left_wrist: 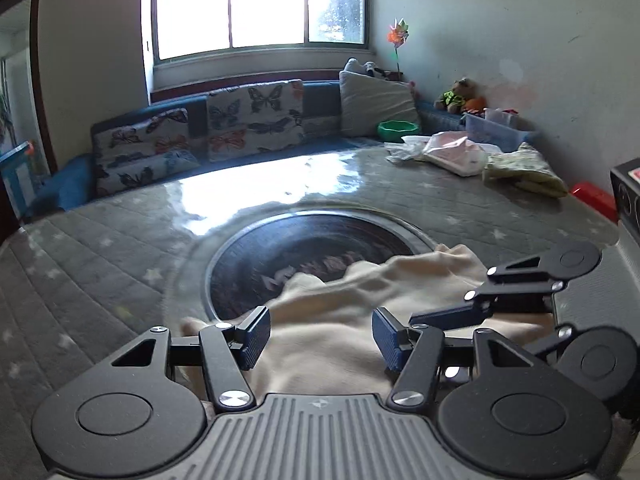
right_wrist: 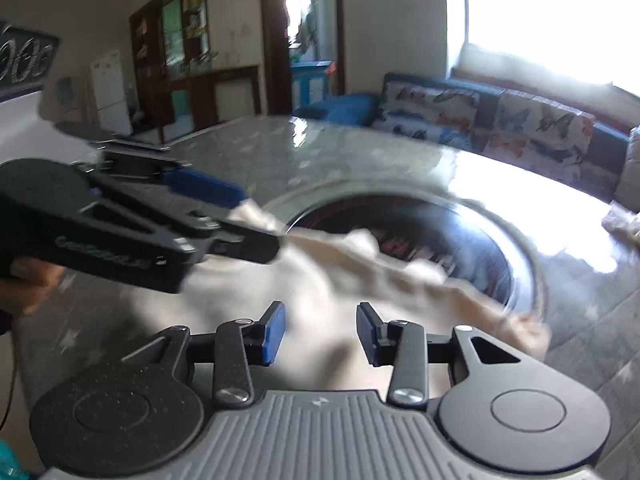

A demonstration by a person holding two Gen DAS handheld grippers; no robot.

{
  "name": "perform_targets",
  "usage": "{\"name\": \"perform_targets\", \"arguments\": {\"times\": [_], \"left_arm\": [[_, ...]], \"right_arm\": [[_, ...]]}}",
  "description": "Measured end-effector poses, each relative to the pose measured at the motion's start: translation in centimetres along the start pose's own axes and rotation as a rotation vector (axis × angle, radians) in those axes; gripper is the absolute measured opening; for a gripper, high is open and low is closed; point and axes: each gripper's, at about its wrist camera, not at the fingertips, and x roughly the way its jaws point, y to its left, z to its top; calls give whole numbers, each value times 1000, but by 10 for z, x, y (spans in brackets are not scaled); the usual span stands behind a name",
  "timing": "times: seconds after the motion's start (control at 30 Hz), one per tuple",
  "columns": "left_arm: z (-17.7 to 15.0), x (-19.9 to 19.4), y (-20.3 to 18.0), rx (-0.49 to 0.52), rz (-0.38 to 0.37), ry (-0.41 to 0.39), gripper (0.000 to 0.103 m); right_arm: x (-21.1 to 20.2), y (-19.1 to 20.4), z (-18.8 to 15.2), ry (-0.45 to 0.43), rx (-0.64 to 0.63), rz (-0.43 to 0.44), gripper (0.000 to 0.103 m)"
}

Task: Fold clothes

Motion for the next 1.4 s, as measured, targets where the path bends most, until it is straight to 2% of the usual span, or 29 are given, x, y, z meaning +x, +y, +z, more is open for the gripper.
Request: {"name": "perform_targets", "arguments": {"times": [0.23,0.37,0.57,0.67,0.7,0.83,0.97,1.1,1.17,1.23,1.33,1.4], "left_arm": [[-25,12,7,-57,-9,72,58],[-30,10,8,-56,-10,65,58],[-27,-7,20,-96,36,20,58],[-29,-6,30,-129,55,35,58],[-29,-5,34,-141,55,46,58],[-16,-9,35,-129,33,-8,58],[-3,3,46,-163,35,-32,47],[-7,25,63,-193,86,25,35],[-15,32,72,-214,105,49,30],[-20,27,79,-239,81,26,29],[-17,15,82,-264,64,12,30],[-15,5,83,-281,61,-2,34]], "right_arm": [[-31,-6,-17,-29,47,-2,39],[-30,-22,-30,41,115,-11,39],[-46,-32,-30,-13,146,-51,39],[-38,-50,-37,29,240,-69,39],[-38,-51,-37,27,241,-68,39],[-42,-50,-31,3,209,-80,39],[-37,-56,-18,-27,195,-107,39],[-23,-68,-12,-27,201,-132,39],[-11,-77,-16,16,224,-150,39],[-9,-80,-20,18,228,-151,39],[-12,-70,-13,23,167,-164,40],[-16,-60,-6,17,117,-158,40]]}}
